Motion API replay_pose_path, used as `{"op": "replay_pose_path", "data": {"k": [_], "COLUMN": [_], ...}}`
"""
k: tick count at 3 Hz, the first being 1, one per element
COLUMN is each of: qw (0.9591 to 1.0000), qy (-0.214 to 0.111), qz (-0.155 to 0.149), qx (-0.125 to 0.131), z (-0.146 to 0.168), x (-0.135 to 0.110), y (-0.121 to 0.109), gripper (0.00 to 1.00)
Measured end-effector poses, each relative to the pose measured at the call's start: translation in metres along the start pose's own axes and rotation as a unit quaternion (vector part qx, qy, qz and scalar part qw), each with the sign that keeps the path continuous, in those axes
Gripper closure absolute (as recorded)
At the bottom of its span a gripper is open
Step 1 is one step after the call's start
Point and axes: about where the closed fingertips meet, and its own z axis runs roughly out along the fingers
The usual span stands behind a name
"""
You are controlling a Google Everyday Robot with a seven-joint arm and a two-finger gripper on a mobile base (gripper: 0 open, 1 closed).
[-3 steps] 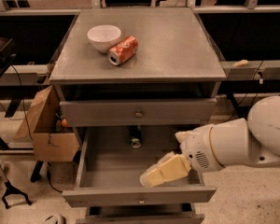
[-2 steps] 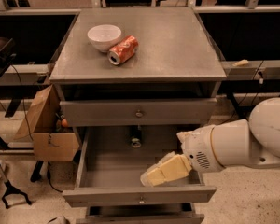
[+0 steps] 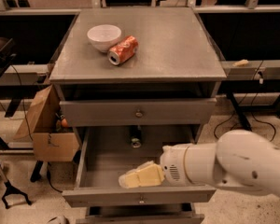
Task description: Pick green can from middle drawer and place on counter
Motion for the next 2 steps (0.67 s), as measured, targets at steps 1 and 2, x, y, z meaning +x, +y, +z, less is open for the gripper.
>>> {"op": "replay_pose_path", "data": {"k": [1,2], "qw": [0.9979,0.9946], "qy": [-0.011,-0.075], "qz": [0.056,0.06], "qx": [-0.031,-0.038], "z": [0.071,0.118], "x": [0.025,0.002], "y": [-0.008,-0.022], "gripper": [0.0,0.0]}}
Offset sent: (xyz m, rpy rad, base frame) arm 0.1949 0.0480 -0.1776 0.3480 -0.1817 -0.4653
